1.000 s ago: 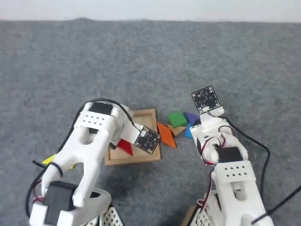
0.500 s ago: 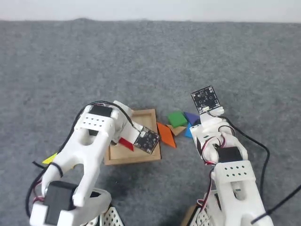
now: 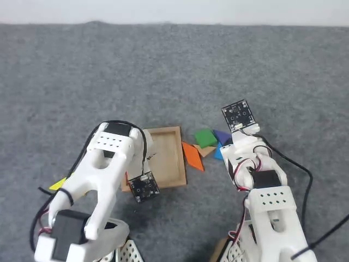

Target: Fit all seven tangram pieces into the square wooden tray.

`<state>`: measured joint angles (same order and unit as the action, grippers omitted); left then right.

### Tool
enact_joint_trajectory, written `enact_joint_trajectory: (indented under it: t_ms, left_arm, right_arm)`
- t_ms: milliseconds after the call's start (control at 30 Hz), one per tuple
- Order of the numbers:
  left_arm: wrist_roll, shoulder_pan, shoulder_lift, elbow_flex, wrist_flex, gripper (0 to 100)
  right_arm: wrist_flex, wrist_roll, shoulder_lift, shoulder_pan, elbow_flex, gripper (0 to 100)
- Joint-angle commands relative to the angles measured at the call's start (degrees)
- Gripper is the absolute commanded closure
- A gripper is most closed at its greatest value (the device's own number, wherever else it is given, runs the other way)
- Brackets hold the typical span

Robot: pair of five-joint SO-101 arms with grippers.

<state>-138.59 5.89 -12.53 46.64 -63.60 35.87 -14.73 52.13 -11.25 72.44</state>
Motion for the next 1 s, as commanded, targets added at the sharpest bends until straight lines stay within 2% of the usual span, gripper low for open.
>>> enact_joint_trajectory:
  t_ms: [0, 200, 400, 500, 667, 800, 967]
  left_arm:
    - [-1.8, 2.3, -2.7, -0.4, 3.9, 87]
    - [-1.8, 3.1, -2.1, -2.6, 3.2, 87]
    - [-4.2, 2.9, 5.0, -14.2, -10.5, 87]
    - [-4.6, 2.8, 9.6, -18.8, -14.2, 87]
    - [-4.7, 3.3, 14.4, -20.1, -14.2, 87]
    - [-4.4, 3.3, 17.1, -20.1, -9.4, 87]
    - [-4.5, 3.3, 18.0, -23.4, -12.3, 87]
  right_arm:
    - [-0.5, -0.8, 0.4, 1.0, -2.9, 99.1]
    - [-0.7, -0.8, 0.4, 2.9, -3.3, 99.1]
    - [-0.6, -0.8, 0.4, 3.6, -3.6, 99.0]
    - [-0.6, -0.8, 0.4, 3.6, -3.6, 99.0]
    - [-0.6, -0.8, 0.4, 3.6, -3.5, 99.0]
    - [-0.6, -0.8, 0.4, 3.6, -3.5, 99.0]
    - [-0.6, -0.8, 0.4, 3.6, -3.5, 99.0]
